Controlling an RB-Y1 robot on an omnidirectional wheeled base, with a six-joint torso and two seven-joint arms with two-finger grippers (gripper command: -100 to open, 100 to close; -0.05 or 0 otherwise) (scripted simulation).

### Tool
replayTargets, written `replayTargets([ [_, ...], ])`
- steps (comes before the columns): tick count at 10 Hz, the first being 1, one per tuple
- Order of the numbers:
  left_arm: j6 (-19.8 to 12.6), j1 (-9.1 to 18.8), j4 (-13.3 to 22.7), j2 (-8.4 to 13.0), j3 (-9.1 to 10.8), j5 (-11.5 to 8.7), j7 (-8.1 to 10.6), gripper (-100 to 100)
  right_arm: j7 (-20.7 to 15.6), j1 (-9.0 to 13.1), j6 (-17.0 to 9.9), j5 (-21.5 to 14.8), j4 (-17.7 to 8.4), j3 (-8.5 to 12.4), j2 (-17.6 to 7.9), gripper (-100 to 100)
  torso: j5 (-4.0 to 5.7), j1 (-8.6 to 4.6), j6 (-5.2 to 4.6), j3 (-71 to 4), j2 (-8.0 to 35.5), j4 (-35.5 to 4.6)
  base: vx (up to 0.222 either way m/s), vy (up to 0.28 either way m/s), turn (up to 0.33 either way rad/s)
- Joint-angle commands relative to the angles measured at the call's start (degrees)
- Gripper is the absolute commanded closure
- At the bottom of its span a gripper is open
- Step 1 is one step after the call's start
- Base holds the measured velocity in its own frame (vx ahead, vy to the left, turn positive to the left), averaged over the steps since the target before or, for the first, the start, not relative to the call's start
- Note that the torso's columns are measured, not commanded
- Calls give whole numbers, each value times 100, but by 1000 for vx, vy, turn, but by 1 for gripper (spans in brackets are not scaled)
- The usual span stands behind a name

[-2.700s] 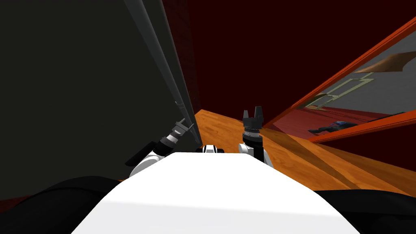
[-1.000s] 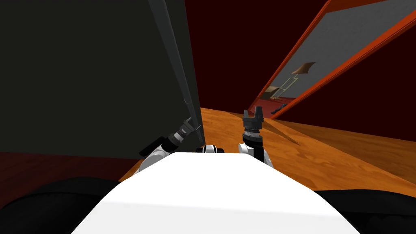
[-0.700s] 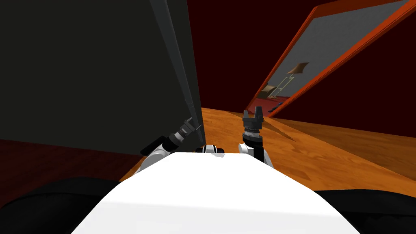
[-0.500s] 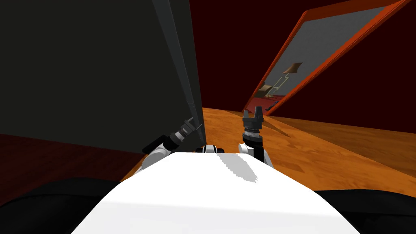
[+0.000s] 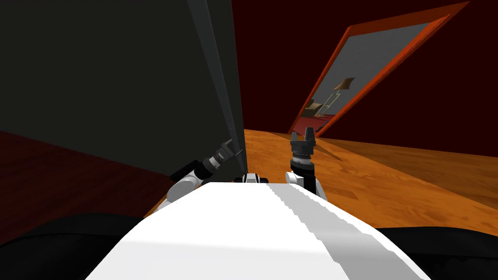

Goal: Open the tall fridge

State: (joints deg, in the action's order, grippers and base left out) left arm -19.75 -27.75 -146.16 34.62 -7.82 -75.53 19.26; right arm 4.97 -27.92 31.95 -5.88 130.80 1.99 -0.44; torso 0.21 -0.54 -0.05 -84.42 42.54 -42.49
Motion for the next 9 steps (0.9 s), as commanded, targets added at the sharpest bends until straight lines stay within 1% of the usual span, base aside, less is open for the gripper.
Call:
replayTargets([
  [1,-65,68,-126,286,337,-450,47,-100,0,0,0,0,0,0,0,0,-5,18,-3,-6,-6,1,54,-35,105],
  [2,-93,84,-166,391,467,-681,69,-100,0,0,0,0,0,0,0,0,-11,33,-2,-6,-7,7,47,-35,140],
  [4,-149,117,-247,600,729,-1003,114,-100,0,0,0,0,0,0,0,0,-18,46,3,-7,-12,14,23,-46,120],
  [6,-204,149,-328,809,991,-1404,158,-100,0,0,0,0,0,0,0,0,-20,52,3,-13,-22,18,23,-39,105],
  [7,-232,165,-369,914,1121,-1560,181,-100,0,0,0,0,0,0,0,0,-20,51,4,-16,-26,19,23,-45,120],
  [8,-208,146,-327,845,1030,-1492,117,-100,0,0,0,0,0,0,0,0,-20,50,4,-16,-27,20,10,-20,29],
  [9,-212,149,-327,854,1050,-1520,111,0,0,1,0,0,0,0,-1,0,-21,55,-1,-14,-24,21,0,0,0],
])
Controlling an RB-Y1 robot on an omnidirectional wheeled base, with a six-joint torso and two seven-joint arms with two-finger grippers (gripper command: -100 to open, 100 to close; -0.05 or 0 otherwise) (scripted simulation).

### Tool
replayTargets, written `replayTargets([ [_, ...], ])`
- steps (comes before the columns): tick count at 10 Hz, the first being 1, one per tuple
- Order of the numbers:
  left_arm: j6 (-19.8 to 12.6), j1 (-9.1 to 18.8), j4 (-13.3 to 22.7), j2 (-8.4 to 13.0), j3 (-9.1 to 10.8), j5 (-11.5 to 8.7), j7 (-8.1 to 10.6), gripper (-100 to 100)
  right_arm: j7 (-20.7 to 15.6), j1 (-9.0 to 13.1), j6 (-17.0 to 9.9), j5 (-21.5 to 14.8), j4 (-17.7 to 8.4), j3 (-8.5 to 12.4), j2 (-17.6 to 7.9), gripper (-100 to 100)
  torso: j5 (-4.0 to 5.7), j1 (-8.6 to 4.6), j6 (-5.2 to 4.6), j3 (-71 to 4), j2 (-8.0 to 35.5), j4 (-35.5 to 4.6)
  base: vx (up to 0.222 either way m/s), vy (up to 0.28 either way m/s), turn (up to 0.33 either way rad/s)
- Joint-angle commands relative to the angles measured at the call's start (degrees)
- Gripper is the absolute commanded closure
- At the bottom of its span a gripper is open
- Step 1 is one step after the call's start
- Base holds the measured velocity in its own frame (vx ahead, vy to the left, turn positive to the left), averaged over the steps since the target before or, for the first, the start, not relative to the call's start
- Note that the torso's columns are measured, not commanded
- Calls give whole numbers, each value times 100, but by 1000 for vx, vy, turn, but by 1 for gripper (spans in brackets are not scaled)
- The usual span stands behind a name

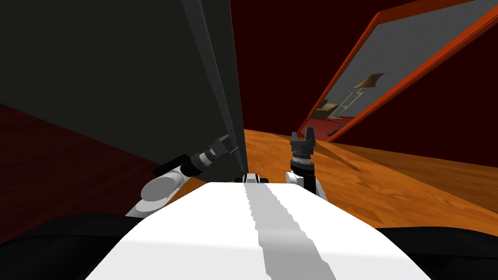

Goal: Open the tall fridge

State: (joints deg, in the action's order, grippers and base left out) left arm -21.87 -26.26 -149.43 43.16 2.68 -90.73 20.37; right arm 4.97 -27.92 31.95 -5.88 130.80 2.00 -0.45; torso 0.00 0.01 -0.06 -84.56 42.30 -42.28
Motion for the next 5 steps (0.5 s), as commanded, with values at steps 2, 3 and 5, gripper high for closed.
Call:
replayTargets([
  [2,5,0,1,-2,1,3,1,0,0,0,0,0,0,0,0,0,0,-1,4,0,1,-1,0,0,0],
  [3,5,0,1,-2,1,3,1,0,0,0,0,0,0,0,0,0,0,-1,5,0,0,-1,0,0,0],
  [5,5,0,2,-2,1,3,1,0,0,0,0,0,0,0,0,0,0,-1,6,-1,-1,-1,0,0,0],
])
